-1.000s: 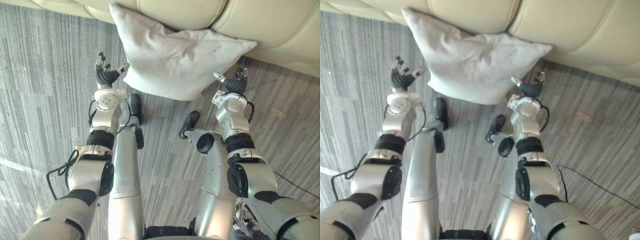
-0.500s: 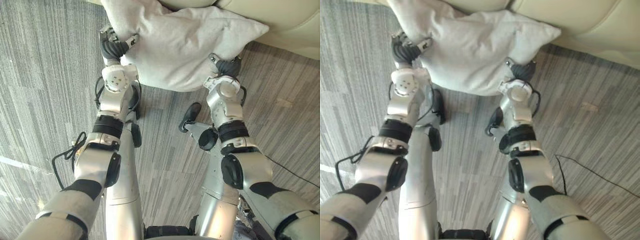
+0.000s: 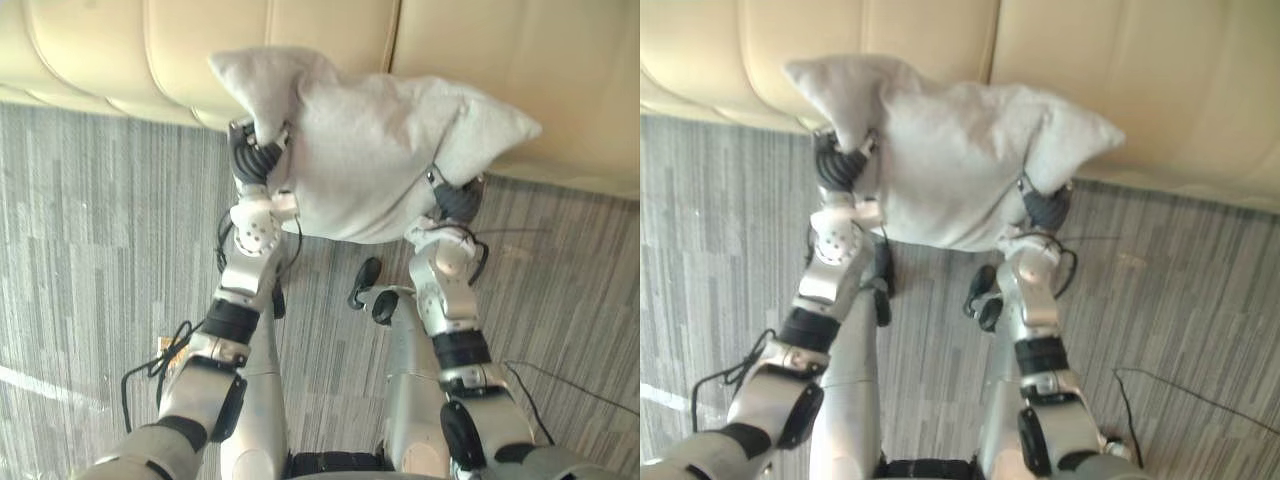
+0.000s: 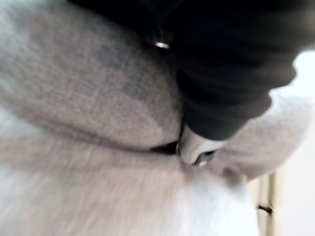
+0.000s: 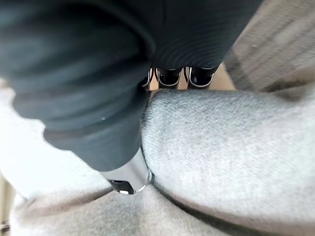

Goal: Pick up cushions and gather them together orderly.

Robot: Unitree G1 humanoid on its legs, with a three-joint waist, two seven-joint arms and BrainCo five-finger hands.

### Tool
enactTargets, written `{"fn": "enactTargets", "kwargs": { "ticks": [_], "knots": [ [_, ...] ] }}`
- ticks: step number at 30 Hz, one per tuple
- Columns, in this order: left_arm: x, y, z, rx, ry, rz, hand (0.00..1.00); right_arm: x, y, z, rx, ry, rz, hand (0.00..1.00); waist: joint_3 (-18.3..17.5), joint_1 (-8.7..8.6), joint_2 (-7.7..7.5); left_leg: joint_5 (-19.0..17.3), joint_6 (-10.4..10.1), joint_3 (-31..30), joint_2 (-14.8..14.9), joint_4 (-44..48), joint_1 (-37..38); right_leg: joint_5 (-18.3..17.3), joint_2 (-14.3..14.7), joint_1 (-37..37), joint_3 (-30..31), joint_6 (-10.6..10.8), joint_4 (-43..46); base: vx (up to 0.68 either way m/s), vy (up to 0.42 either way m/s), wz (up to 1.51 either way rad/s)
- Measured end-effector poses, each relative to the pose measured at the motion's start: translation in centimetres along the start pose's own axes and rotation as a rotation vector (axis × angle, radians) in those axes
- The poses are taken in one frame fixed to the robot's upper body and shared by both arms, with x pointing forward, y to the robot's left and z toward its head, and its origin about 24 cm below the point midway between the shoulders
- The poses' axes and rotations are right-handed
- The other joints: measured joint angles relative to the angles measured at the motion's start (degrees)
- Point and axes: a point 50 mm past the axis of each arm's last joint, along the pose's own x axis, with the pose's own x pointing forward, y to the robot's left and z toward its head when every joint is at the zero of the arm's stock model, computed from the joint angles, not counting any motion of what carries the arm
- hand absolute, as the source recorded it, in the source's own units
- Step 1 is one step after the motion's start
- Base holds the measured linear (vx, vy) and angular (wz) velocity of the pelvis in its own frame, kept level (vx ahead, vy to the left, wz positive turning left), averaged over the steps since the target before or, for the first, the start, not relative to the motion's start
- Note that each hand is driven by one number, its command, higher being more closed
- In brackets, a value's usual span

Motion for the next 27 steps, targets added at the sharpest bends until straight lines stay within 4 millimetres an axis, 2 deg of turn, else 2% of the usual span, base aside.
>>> {"fn": "enactTargets", "kwargs": {
  "ticks": [1,3,5,6,10,11,15,17,19,20,22,23,24,25,27],
  "knots": [
    [-0.5,0.1,-0.3,-0.004,0.011,0.002,1.0,-0.5,-0.3,-0.2,-0.016,0.001,0.004,1.0,-0.3,-0.01,-0.09,-0.1,0.1,0.3,0.0,-0.6,1.7,0.1,0.0,1.6,-0.1,0.1,-0.8,0.13,-0.015,-0.09],
    [-3.0,1.0,-1.9,-0.006,0.081,0.017,1.0,-2.9,-1.9,-1.1,-0.077,0.031,0.03,1.0,-4.2,0.0,-0.01,-0.8,0.2,1.4,0.0,-3.5,7.6,0.5,0.8,7.2,0.1,1.0,-4.7,0.15,-0.005,-0.14],
    [-4.3,1.8,-2.7,-0.002,0.116,0.03,1.0,-4.3,-2.4,-1.7,-0.113,0.055,0.052,1.0,-5.5,0.04,-0.15,-1.2,0.2,2.2,0.4,-5.5,11.7,0.9,1.6,11.4,0.2,1.5,-7.7,0.11,0.011,-0.17],
    [-5.7,2.4,-3.3,0.001,0.151,0.033,1.0,-5.6,-3.2,-2.2,-0.139,0.087,0.068,1.0,-7.2,0.05,-0.17,-1.3,0.2,2.8,0.5,-8.2,15.5,1.2,2.2,14.9,0.2,2.2,-11.0,0.08,0.005,-0.15],
    [-8.7,3.9,-3.9,-0.002,0.2,0.054,1.0,-8.0,-4.2,-3.0,-0.192,0.145,0.116,1.0,-12.0,0.23,-0.38,-1.3,0.1,5.5,0.5,-14.1,23.0,2.7,3.2,20.8,1.1,3.0,-17.3,0.14,0.007,-0.25],
    [-9.6,4.3,-4.1,-0.002,0.214,0.056,1.0,-8.5,-4.4,-3.4,-0.203,0.168,0.132,1.0,-13.5,0.23,-0.24,-1.2,-0.1,6.3,0.3,-15.5,25.1,3.5,3.6,22.5,1.7,2.6,-19.1,0.18,0.02,-0.31],
    [-11.0,5.0,-4.7,-0.01,0.259,0.06,1.0,-9.3,-4.9,-3.9,-0.241,0.197,0.165,1.0,-16.1,0.16,-0.21,-1.4,-0.4,7.2,-0.1,-17.6,29.7,4.1,4.2,25.6,3.9,2.5,-21.3,0.18,0.014,-0.34],
    [-11.4,5.3,-4.9,-0.007,0.275,0.06,1.0,-9.1,-5.1,-4.3,-0.262,0.206,0.189,1.0,-16.2,0.14,-0.19,-3.3,-0.7,7.4,-0.1,-17.4,31.9,4.1,4.3,26.4,4.8,2.6,-19.8,0.14,0.03,-0.52],
    [-11.8,5.7,-5.4,0.004,0.304,0.046,1.0,-9.1,-5.5,-5.4,-0.302,0.24,0.2,1.0,-16.1,-0.58,-0.27,-5.2,-0.9,8.8,0.4,-16.3,34.7,4.6,3.8,25.9,4.7,3.1,-14.8,0.05,0.051,-0.46],
    [-12.1,5.9,-5.6,0.014,0.319,0.047,1.0,-9.2,-5.7,-5.9,-0.323,0.26,0.205,1.0,-16.1,-0.98,-0.21,-6.5,-0.7,9.5,0.9,-15.8,36.3,5.3,3.6,25.5,4.5,2.7,-11.5,0.01,0.067,-0.55],
    [-12.4,6.3,-5.7,0.031,0.329,0.043,1.0,-9.3,-5.8,-6.7,-0.345,0.29,0.215,1.0,-16.1,-1.18,-0.11,-8.8,-0.5,11.3,1.8,-16.1,40.0,9.3,2.2,23.3,2.8,2.3,-5.1,0.01,0.077,-0.64],
    [-12.4,6.3,-5.7,0.033,0.329,0.043,1.0,-9.2,-5.8,-6.8,-0.349,0.292,0.219,1.0,-16.2,-1.24,0.01,-8.9,-0.3,11.3,1.9,-16.6,40.5,10.4,1.9,22.7,2.1,2.2,-4.4,0.02,0.066,-0.54],
    [-12.4,6.4,-5.7,0.036,0.329,0.042,1.0,-9.0,-5.7,-7.0,-0.361,0.296,0.227,1.0,-16.1,-1.3,0.37,-8.8,0.0,11.6,2.0,-18.0,41.6,11.0,1.5,21.7,1.0,1.2,-3.8,0.03,0.054,-0.47],
    [-12.4,6.4,-5.7,0.039,0.329,0.042,1.0,-8.8,-5.7,-7.2,-0.38,0.295,0.239,1.0,-16.5,-1.47,0.79,-8.8,0.2,11.9,1.9,-19.2,42.1,9.1,1.7,21.1,-0.3,0.9,-6.5,0.07,0.073,-0.65],
    [-12.3,6.6,-5.6,0.048,0.325,0.039,1.0,-8.3,-5.6,-7.2,-0.4,0.288,0.269,1.0,-16.7,-1.33,0.93,-8.7,0.2,12.2,1.5,-21.7,43.7,9.6,3.5,21.3,0.0,1.8,-18.8,0.11,0.045,-0.53]
  ]
}}
